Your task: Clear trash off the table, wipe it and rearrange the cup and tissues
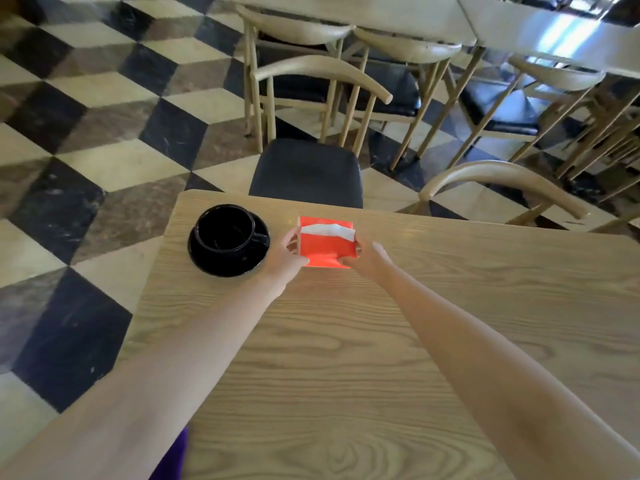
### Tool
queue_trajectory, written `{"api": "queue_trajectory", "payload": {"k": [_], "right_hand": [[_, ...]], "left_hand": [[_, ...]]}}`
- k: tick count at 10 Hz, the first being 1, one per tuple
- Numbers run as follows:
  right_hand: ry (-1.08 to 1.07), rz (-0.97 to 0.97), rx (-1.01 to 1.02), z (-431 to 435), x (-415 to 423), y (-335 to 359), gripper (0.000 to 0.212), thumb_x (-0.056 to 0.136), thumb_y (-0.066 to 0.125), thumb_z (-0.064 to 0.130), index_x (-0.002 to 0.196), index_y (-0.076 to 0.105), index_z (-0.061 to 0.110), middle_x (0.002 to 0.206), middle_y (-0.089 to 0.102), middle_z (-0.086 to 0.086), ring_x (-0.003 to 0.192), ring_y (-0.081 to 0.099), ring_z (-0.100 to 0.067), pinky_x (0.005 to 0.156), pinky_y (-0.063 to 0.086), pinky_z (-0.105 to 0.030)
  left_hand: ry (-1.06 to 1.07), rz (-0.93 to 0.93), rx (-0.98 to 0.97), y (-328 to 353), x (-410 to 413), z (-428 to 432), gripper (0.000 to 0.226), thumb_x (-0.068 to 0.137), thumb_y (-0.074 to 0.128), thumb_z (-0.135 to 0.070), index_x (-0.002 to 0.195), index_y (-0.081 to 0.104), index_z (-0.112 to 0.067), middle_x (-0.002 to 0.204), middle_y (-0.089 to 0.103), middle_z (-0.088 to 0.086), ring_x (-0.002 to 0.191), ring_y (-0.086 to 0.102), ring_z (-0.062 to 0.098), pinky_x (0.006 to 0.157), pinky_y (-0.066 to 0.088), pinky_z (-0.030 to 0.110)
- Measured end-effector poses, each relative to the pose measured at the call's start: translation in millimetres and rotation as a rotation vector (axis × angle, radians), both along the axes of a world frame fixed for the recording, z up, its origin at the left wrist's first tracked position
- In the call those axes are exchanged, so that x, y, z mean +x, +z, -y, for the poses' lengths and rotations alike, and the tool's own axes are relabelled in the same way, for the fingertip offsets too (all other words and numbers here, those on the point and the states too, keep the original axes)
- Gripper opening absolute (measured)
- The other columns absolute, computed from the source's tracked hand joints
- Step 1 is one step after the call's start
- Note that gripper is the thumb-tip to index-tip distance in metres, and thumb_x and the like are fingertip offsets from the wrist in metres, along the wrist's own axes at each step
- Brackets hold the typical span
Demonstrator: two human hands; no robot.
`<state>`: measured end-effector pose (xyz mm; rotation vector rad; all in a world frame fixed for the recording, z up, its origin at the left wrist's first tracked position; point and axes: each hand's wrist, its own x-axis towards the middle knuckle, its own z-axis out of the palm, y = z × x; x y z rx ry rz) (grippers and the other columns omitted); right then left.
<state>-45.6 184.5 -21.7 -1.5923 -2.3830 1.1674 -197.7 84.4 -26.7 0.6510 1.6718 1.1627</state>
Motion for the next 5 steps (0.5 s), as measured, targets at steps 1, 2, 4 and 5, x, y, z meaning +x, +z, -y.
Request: {"api": "queue_trajectory", "payload": {"k": [1,2,4,5], "right_hand": [[-0.01,0.033,-0.036,3.6,-3.1,-11.8,0.048,0.079,0.069,0.013,0.122,0.049,0.003,0.116,0.062,-0.014,0.107,0.057,-0.03,0.079,0.039,-0.027],[0.003,0.051,-0.061,3.7,0.5,-18.1,0.045,0.078,0.069,0.012,0.119,0.052,0.007,0.113,0.064,-0.012,0.102,0.059,-0.027,0.075,0.036,-0.024],[0.111,0.199,-0.014,-2.0,4.4,-11.8,0.065,0.082,0.064,0.021,0.139,0.034,0.011,0.131,0.053,-0.008,0.116,0.051,-0.027,0.085,0.04,-0.029],[0.195,0.211,-0.046,-1.8,8.5,-17.0,0.059,0.082,0.065,0.022,0.136,0.043,0.015,0.13,0.056,-0.009,0.117,0.054,-0.028,0.093,0.047,-0.037]], "left_hand": [[-0.047,0.04,-0.034,-7.1,-1.1,4.5,0.069,0.074,0.056,0.012,0.134,0.045,-0.02,0.101,0.061,-0.009,0.092,0.057,0.003,0.072,0.047,0.018],[-0.106,0.055,-0.055,-11.6,-0.5,8.1,0.074,0.075,0.056,0.01,0.14,0.037,-0.021,0.109,0.061,-0.001,0.096,0.056,0.01,0.073,0.045,0.02],[-0.227,-0.013,-0.092,-5.2,-4.5,11.8,0.079,0.079,0.058,0.0,0.145,0.024,-0.027,0.123,0.056,-0.002,0.102,0.056,0.016,0.072,0.044,0.02],[-0.317,-0.156,-0.158,-1.3,-8.0,17.1,0.077,0.081,0.058,-0.008,0.146,0.022,-0.029,0.129,0.05,-0.002,0.092,0.057,0.014,0.072,0.046,0.024]]}}
